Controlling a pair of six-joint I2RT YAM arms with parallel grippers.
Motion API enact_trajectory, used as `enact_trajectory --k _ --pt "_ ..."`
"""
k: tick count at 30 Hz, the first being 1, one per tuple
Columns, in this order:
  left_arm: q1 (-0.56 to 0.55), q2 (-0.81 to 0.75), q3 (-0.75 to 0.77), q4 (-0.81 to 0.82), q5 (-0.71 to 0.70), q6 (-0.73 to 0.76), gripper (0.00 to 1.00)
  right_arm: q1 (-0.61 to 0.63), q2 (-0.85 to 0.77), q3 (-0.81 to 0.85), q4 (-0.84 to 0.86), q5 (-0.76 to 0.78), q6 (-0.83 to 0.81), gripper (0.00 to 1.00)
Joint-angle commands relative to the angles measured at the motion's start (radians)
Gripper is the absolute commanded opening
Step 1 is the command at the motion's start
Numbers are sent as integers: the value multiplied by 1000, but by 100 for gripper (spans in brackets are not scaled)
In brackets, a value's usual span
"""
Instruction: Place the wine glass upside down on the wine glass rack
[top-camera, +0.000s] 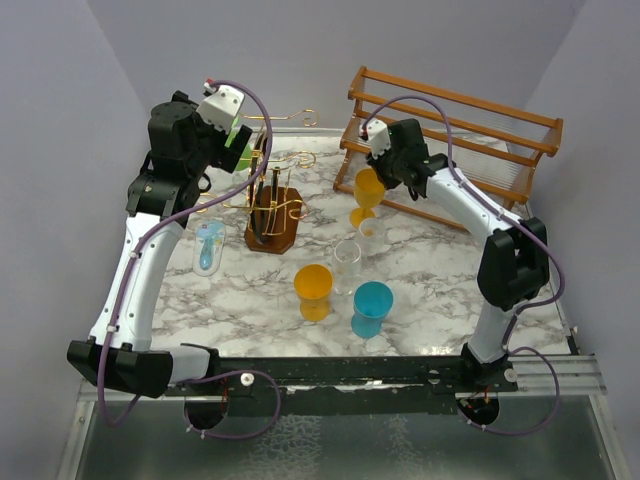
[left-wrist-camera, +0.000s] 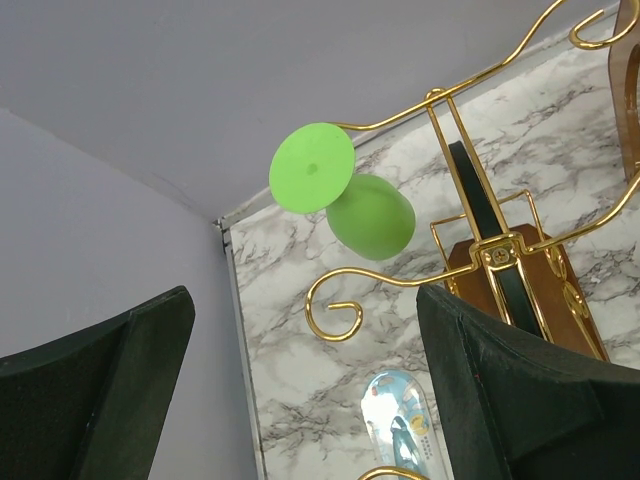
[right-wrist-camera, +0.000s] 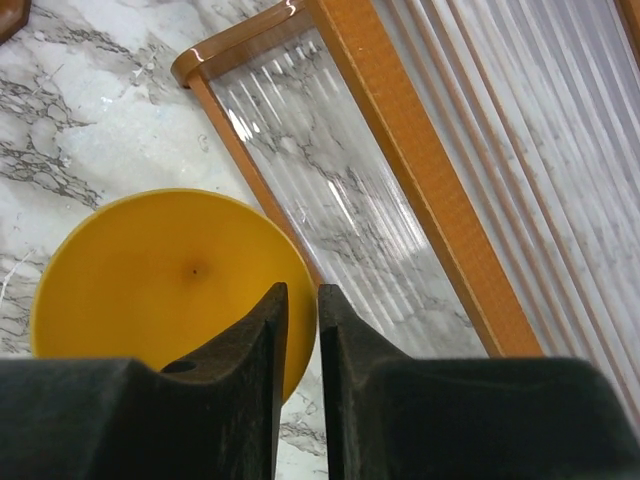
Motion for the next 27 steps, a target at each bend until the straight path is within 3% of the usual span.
enact_trajectory --k 1,12,27 --pt "-4 -7 -10 21 23 5 96 -12 0 50 -1 -34 19 17" --pt "-4 -5 -10 15 34 -10 96 -35 -96 83 -38 -57 -8 2" --pt "-4 5 10 19 82 -73 97 -41 -313 110 -100 -108 -17 1"
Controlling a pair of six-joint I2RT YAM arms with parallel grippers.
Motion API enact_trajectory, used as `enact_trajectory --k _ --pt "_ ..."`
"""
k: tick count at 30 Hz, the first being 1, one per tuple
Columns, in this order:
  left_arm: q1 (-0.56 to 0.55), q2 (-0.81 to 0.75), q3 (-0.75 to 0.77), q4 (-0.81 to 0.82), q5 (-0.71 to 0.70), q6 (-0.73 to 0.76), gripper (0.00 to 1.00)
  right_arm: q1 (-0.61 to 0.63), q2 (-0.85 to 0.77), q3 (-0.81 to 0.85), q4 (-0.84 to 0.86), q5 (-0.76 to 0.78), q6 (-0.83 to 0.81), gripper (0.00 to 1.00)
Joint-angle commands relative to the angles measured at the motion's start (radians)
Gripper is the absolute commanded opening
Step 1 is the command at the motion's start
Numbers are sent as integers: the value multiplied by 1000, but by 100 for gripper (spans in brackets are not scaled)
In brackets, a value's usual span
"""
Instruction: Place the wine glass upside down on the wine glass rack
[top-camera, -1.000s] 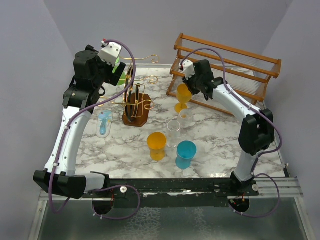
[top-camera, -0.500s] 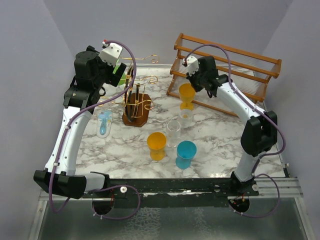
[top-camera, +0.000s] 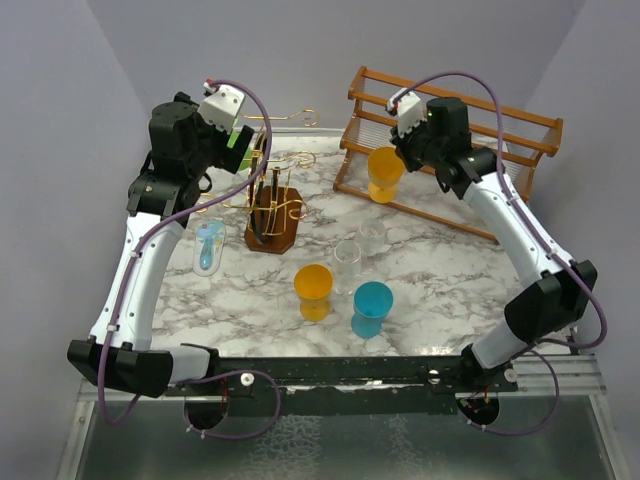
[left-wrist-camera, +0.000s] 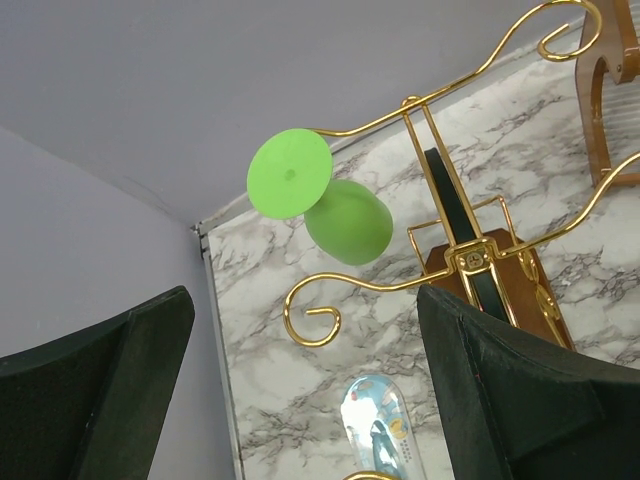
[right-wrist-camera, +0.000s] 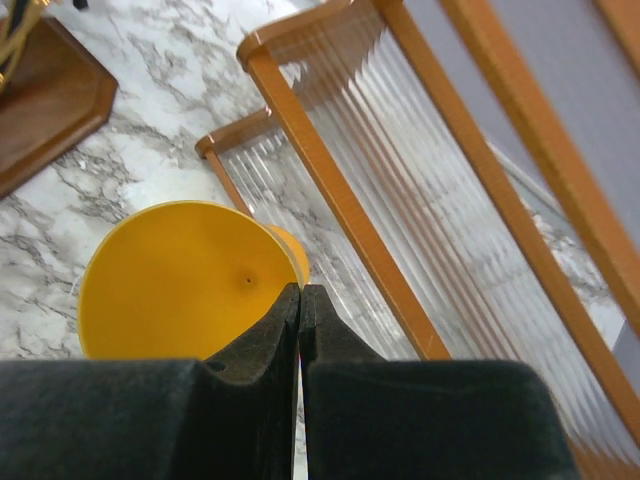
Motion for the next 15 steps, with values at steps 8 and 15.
enact_trajectory --k 8,15 --pt "-3 19 51 27 227 -194 97 -6 -199 117 23 -99 -8 1" --pt "-8 74 98 167 554 -498 92 -6 -214 194 75 -222 64 1"
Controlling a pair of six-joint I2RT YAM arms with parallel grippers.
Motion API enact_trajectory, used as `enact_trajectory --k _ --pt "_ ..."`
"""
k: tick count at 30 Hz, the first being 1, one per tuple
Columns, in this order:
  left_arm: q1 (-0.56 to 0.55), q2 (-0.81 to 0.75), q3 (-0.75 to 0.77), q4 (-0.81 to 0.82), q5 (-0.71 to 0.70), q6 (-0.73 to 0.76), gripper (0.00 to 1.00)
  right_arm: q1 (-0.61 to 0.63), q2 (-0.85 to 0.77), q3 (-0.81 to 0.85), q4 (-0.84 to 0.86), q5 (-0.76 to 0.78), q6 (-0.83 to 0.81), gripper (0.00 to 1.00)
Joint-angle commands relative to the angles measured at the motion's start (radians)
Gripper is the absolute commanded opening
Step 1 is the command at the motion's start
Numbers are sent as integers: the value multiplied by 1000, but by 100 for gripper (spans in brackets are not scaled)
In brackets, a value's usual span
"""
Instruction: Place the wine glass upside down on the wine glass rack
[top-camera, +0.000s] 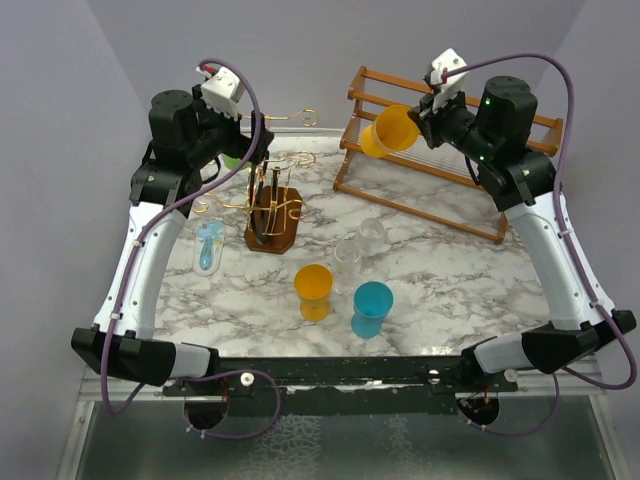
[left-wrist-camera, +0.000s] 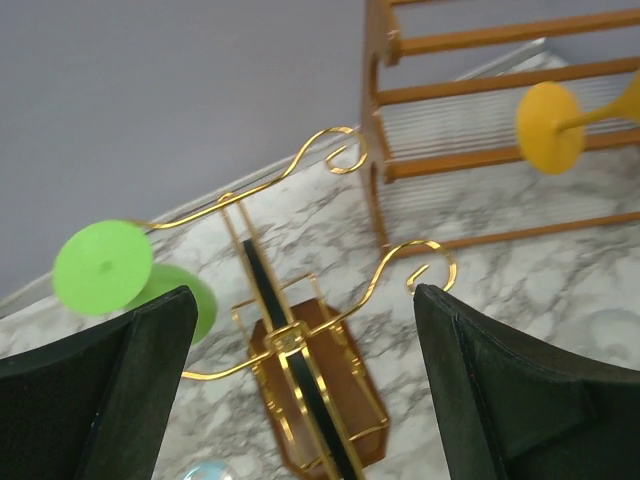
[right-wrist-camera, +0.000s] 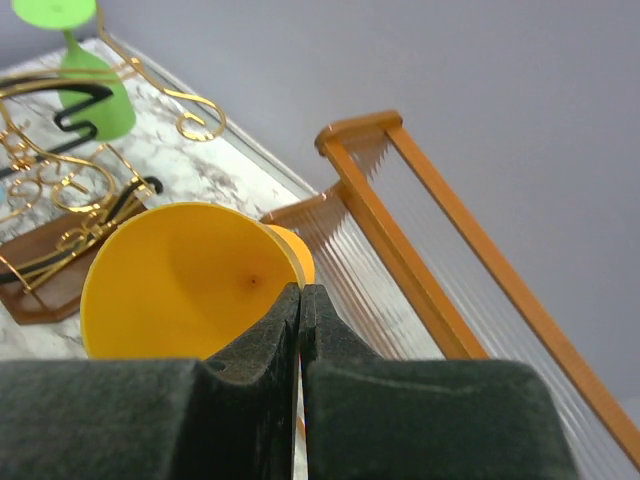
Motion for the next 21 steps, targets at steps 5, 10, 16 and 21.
enact_trajectory --k 5,10,16,21 --pt "-24 89 7 306 376 -506 85 -4 22 115 69 -239 154 1" --pt "-46 155 -2 397 428 -658 83 -4 45 152 82 -337 231 1" --pt "-79 194 -38 478 473 -758 81 -4 56 163 91 -391 278 2" --pt "-91 215 -42 448 472 -762 70 -5 54 162 96 -402 291 1"
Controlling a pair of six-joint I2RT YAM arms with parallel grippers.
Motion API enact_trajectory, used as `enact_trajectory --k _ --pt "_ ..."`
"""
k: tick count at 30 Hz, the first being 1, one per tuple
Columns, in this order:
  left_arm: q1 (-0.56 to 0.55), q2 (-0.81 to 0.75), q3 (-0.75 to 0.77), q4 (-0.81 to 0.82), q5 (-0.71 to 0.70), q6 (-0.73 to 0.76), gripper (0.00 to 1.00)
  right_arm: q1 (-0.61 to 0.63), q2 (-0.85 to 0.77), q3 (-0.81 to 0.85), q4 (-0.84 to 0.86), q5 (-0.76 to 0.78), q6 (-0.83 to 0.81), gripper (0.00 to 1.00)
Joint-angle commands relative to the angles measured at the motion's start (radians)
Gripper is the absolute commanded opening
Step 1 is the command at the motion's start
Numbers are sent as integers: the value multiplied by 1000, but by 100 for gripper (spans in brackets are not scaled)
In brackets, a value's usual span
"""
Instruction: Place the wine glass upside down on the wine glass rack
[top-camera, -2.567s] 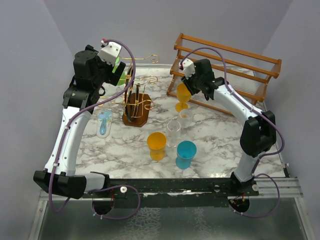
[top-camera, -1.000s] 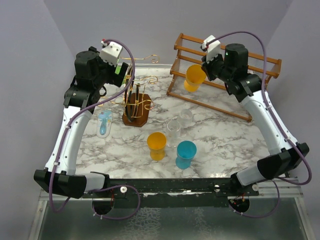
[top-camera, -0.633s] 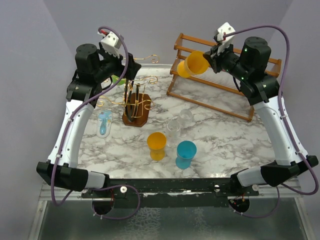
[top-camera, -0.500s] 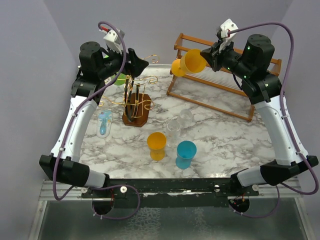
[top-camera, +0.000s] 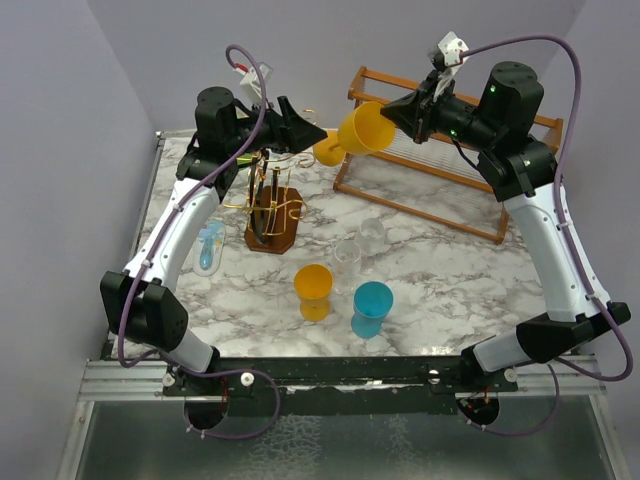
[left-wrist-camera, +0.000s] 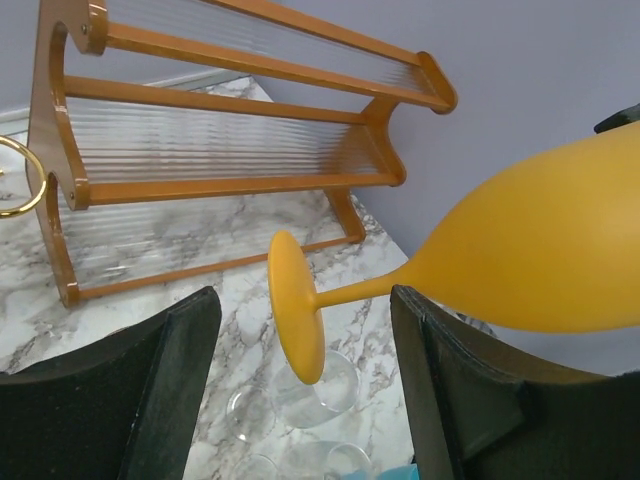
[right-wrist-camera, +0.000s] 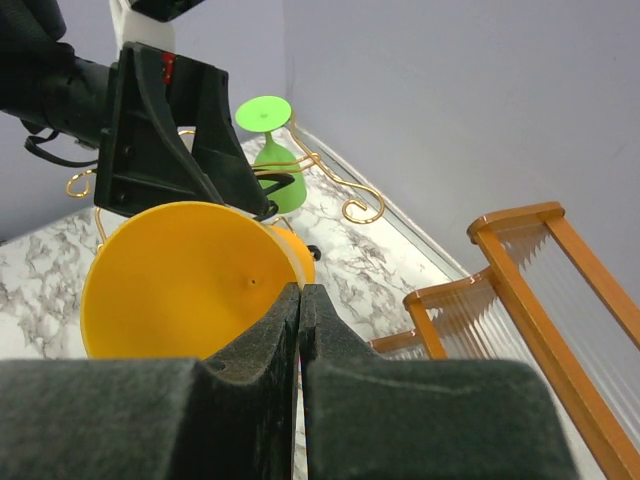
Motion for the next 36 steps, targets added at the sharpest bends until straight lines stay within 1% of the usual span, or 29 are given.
enact_trajectory --k 1,8,10,16,20,23,24,25,28,29,31,32,34,36 --pt "-12 9 -1 41 46 -48 68 -2 -2 29 43 -49 37 1" --pt "-12 30 -8 22 83 -74 43 -2 -15 14 54 -37 34 1" --pt "-13 29 -13 22 92 -83 40 -3 -21 8 56 -30 27 1" --pt "-12 24 -25 20 104 -87 34 -2 -41 -20 72 -16 14 1" --pt "-12 21 -32 34 111 -100 24 -2 -47 -28 76 -11 4 2" --pt "-12 18 -32 36 117 -105 12 -2 -55 -44 84 -6 -6 2" --pt "-13 18 -32 37 119 -105 7 -2 -59 -53 87 -6 -8 1" --pt "-12 19 -30 37 119 -105 0 -2 -61 -64 90 -8 -13 1" --pt "-7 13 -27 46 123 -106 0 -2 -73 -86 93 -14 -31 1" --pt "-2 9 -26 52 123 -109 0 -2 -77 -93 91 -10 -39 4" --pt "12 0 -26 63 124 -118 0 -2 -90 -107 87 5 -55 16" --pt "22 -4 -24 68 124 -122 0 -2 -97 -114 85 14 -64 24" --pt "48 -13 -18 71 123 -126 0 -2 -114 -130 78 39 -85 46" --pt "87 -23 -10 72 118 -127 0 -2 -134 -148 73 72 -106 63"
